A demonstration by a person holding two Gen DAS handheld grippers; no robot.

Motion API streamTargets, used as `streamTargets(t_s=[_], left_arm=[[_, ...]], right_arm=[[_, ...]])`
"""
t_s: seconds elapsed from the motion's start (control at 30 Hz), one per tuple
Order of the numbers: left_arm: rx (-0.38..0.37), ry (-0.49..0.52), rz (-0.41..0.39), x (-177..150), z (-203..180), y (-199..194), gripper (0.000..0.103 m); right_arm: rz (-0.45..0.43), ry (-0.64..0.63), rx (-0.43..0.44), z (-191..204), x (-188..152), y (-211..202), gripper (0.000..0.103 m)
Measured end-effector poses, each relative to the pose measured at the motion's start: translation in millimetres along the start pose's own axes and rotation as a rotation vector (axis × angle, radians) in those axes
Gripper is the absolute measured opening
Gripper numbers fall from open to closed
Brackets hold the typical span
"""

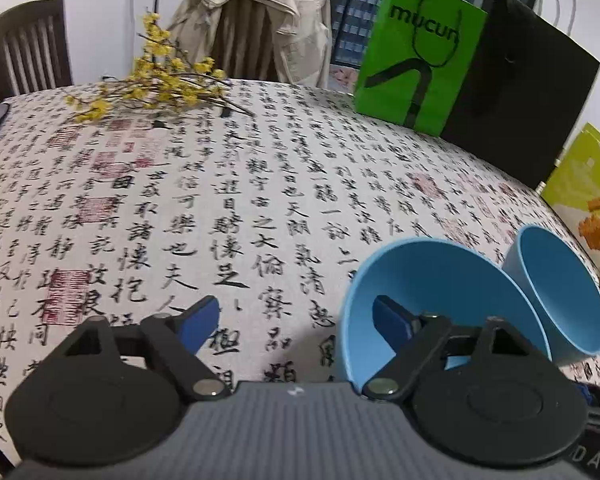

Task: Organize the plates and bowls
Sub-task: 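Close the left gripper on one blue bowl rim while the right gripper closes on another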

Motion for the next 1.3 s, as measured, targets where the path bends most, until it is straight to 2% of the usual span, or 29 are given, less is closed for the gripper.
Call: streamTargets(t_s=[0.07,0.13,0.23,0.3,0.37,0.53,0.67,0.7,1.3], left_arm=[[-0.028,-0.008,0.030,-2.1,-0.9,1.8,0.078],[-0.033,0.003,0.026,-2.8,-1.9,1.7,0.072],[-0.019,0.027,0.007,-3.7,-3.1,1.7,0.063],[-0.017,0.032,0.014,-4.7,-3.1,3.4,0.061],[-0.016,0.039,0.023,-6.1,-3.7,5.8,0.050],[-0.038,0.050,0.035,-8.5,-5.7,7.7,0.032],[-0.057,0.055,0.026,-9.2,-8.9,7.2,0.015],[-0.061,0.051,0.031,-9.4,-8.7,8.0,0.014],[-0.053,0.077,0.001,-11.3,-11.7,2.6,0.012]], right_arm=[[0.006,0.008,0.015,0.7,0.6,2.7,0.064],[0.011,0.005,0.013,-0.2,0.9,5.2,0.062],[0.020,0.011,0.008,-1.3,1.5,10.1,0.056],[0.024,0.016,0.004,-2.6,1.3,12.7,0.047],[0.031,0.024,-0.003,-3.1,0.6,14.8,0.043],[0.040,0.036,-0.014,-6.1,-1.4,18.1,0.032],[0.036,0.040,-0.017,-8.0,-2.2,18.6,0.018],[0.036,0.043,-0.016,-8.7,-2.5,19.2,0.015],[0.015,0.047,-0.015,-9.9,-3.9,20.9,0.013]])
Point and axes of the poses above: each gripper's, at about its wrist camera, not at the fingertips, and y roughly the way its jaws point, z to its left, x to its top, the point moved 7 cm from there along y, roughly the way its jaws point, and after that the axes turned 15 degrees about -y, right-handed, at the moved point
